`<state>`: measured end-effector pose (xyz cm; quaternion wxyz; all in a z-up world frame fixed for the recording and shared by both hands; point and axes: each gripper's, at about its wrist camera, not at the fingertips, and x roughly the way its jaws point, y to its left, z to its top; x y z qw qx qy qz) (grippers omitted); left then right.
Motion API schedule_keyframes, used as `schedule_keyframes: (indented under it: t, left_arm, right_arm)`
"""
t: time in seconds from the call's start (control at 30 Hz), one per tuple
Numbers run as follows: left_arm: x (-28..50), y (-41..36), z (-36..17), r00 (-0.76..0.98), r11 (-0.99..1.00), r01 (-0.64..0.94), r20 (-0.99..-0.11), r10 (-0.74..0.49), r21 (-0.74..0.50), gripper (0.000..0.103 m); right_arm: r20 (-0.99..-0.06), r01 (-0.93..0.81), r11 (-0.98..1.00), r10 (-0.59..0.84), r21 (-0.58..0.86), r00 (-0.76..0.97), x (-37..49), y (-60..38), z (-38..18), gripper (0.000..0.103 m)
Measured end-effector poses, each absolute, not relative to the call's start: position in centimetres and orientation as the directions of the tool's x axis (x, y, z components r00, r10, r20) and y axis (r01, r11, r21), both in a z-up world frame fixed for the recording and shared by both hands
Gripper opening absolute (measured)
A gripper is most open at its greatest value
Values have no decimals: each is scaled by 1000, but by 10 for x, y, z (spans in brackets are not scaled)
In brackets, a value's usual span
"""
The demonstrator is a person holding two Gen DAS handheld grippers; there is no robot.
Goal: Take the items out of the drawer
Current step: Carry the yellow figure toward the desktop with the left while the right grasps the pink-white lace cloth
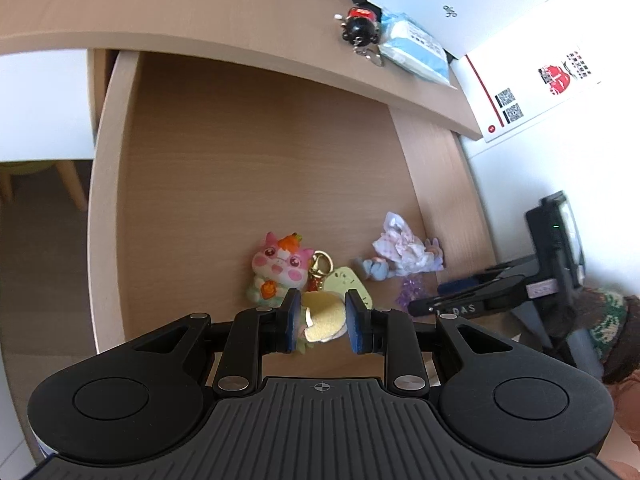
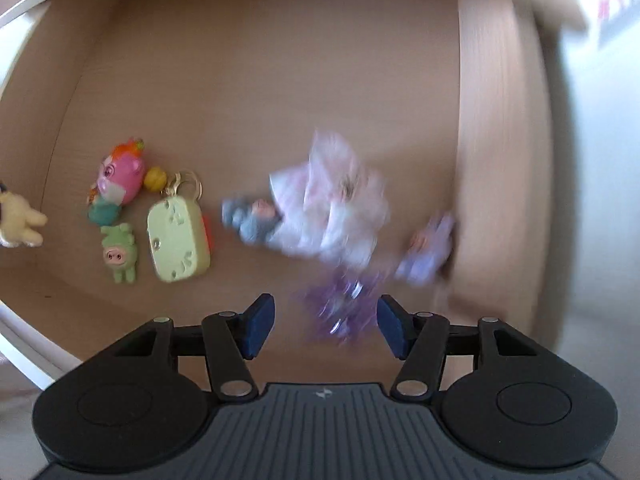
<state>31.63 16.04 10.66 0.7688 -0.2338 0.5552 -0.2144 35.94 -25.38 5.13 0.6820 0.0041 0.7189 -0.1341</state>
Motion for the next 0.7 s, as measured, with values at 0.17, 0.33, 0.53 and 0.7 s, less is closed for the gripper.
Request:
schedule_keyframes:
  t: [0.17, 0.33, 0.53, 0.7]
  left_arm:
    - [313, 170, 101, 287, 798, 40, -758, -586, -602, 27]
    - [313, 178, 98, 279, 801, 29, -765, -581, -598, 27]
    - [319, 178, 97, 265, 794, 53, -758, -596, -606, 27]
    - [325, 177, 95, 270, 771, 74, -732, -626, -632, 27]
  right_arm:
    - [-980, 284, 942, -146, -180, -138, 372, -279, 30, 56]
    - [-988, 299, 943, -128, -149, -89, 396, -279, 33, 27]
    - [-996, 286, 958, -13, 14, 91, 439, -274, 64, 25]
    - [-968, 73, 966, -249, -247, 22, 442, -277, 86, 37]
